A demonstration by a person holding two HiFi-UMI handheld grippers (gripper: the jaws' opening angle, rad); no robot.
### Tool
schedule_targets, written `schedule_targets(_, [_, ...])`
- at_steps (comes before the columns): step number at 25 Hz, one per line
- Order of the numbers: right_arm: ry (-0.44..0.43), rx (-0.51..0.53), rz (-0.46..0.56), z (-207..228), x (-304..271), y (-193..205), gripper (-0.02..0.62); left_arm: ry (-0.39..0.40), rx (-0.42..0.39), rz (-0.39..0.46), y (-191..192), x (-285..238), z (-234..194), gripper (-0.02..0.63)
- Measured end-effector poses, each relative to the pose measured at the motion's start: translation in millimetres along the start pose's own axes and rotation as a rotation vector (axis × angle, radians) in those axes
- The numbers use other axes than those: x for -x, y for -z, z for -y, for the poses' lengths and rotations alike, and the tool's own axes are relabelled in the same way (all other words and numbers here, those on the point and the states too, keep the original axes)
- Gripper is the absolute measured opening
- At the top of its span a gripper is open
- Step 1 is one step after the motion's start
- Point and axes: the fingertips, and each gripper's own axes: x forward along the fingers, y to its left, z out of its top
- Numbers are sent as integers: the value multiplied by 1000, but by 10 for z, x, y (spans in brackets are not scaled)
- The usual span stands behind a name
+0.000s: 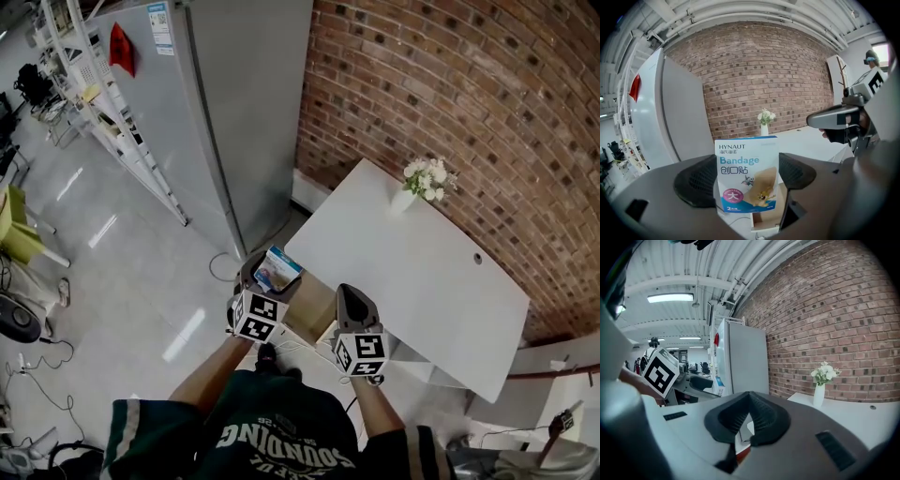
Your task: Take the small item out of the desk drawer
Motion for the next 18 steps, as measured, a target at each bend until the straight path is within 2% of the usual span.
schedule_targets(18, [7,28,-2,66,-116,-66,25,26,-3,2,-14,-118,35,425])
